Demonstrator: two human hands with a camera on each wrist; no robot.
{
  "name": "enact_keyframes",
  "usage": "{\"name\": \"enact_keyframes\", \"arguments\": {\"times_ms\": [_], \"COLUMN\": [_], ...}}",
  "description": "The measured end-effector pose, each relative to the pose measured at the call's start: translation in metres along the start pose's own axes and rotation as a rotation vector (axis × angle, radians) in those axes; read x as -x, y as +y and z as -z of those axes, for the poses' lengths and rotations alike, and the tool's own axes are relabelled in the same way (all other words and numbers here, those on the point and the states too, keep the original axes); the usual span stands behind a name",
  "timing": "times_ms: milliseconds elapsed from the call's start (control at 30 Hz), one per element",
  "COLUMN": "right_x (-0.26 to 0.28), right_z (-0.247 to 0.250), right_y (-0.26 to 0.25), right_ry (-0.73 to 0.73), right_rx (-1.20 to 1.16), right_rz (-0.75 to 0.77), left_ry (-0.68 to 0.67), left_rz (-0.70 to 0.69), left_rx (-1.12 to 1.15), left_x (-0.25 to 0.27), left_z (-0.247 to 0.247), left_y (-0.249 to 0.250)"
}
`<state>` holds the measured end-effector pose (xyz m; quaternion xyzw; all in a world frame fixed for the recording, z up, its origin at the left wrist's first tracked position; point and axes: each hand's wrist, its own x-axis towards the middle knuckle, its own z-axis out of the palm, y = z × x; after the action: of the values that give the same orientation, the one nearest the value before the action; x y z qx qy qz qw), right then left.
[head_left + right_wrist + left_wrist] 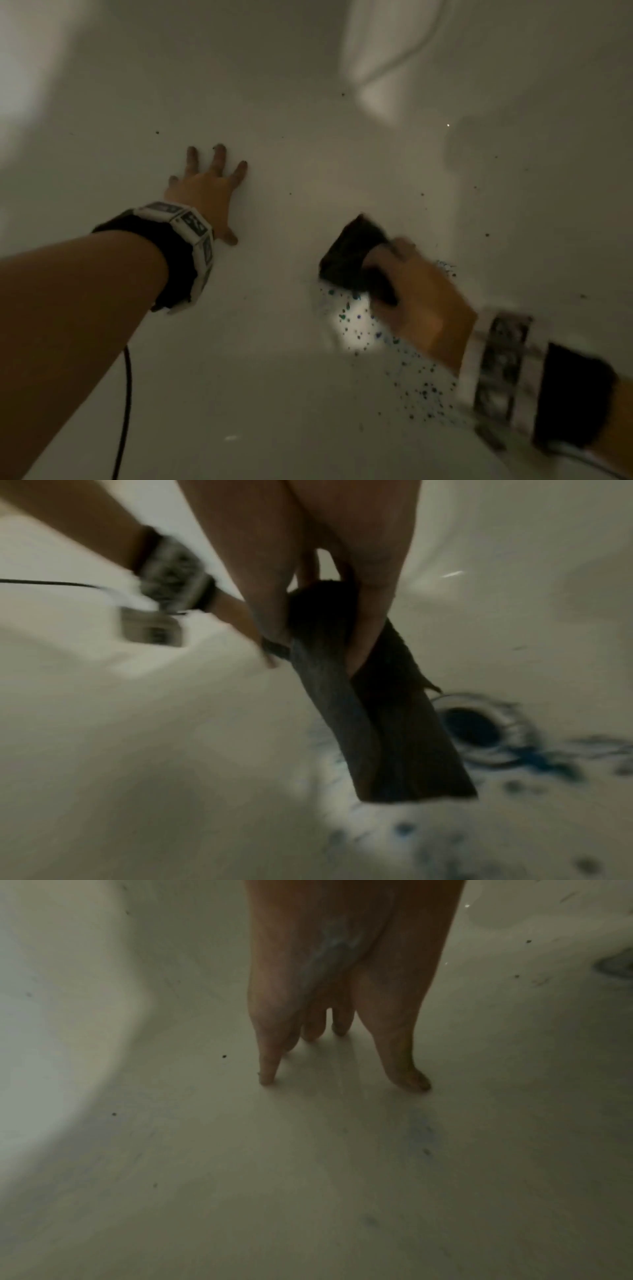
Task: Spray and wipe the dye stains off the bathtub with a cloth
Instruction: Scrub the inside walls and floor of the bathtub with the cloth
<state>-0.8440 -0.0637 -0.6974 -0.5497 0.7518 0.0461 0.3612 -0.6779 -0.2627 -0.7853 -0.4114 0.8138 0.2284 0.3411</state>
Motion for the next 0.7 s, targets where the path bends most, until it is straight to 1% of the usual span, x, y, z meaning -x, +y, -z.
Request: {"name": "enact_keyframes", "arguments": {"times_ms": [67,100,167,200,233,267,300,367,400,467,500,567,633,700], "right_x": [0.031,0.04,0.043,0.039,0.035,0.03,0.025,0.013,0.007,-0.009,-0.018,-0.036,-0.046,-0.055], "right_z": [-0.031,-0.048,-0.089,-0.111,-0.128,-0.138,-0.142,-0.136,-0.129,-0.116,-0.108,-0.095,-0.083,-0.075], "right_y": [-0.031,-0.048,-0.073,-0.079,-0.085,-0.087,-0.086,-0.077,-0.068,-0.047,-0.036,-0.01,0.012,0.024], "right_ry": [-0.236,-0.358,-0.591,-0.684,-0.742,-0.739,-0.675,-0.504,-0.445,-0.353,-0.283,-0.124,-0.046,-0.002], "right_rx": [0.041,0.016,-0.052,-0.075,-0.081,-0.077,-0.065,-0.005,0.015,0.06,0.071,0.061,0.028,-0.024], "right_rz": [0.005,-0.031,-0.125,-0.175,-0.204,-0.197,-0.15,0.004,0.027,-0.037,-0.084,-0.222,-0.37,-0.448], "left_ry": [-0.031,-0.045,-0.049,-0.045,-0.039,-0.036,-0.035,-0.031,-0.03,-0.031,-0.033,-0.036,-0.031,-0.029], "left_rz": [-0.018,-0.027,-0.029,-0.023,-0.02,-0.018,-0.019,-0.022,-0.018,-0.012,-0.009,-0.003,-0.004,0.0], "left_rx": [-0.025,-0.044,-0.048,-0.039,-0.035,-0.035,-0.036,-0.031,-0.029,-0.033,-0.033,-0.033,-0.033,-0.037], "left_x": [0.011,0.018,0.028,0.03,0.03,0.03,0.029,0.03,0.031,0.032,0.032,0.032,0.032,0.033], "left_z": [-0.017,-0.027,-0.042,-0.044,-0.045,-0.043,-0.042,-0.042,-0.043,-0.044,-0.043,-0.041,-0.041,-0.041], "left_y": [0.001,0.001,0.004,0.004,0.005,0.005,0.005,0.004,0.003,0.005,0.005,0.007,0.007,0.008]}}
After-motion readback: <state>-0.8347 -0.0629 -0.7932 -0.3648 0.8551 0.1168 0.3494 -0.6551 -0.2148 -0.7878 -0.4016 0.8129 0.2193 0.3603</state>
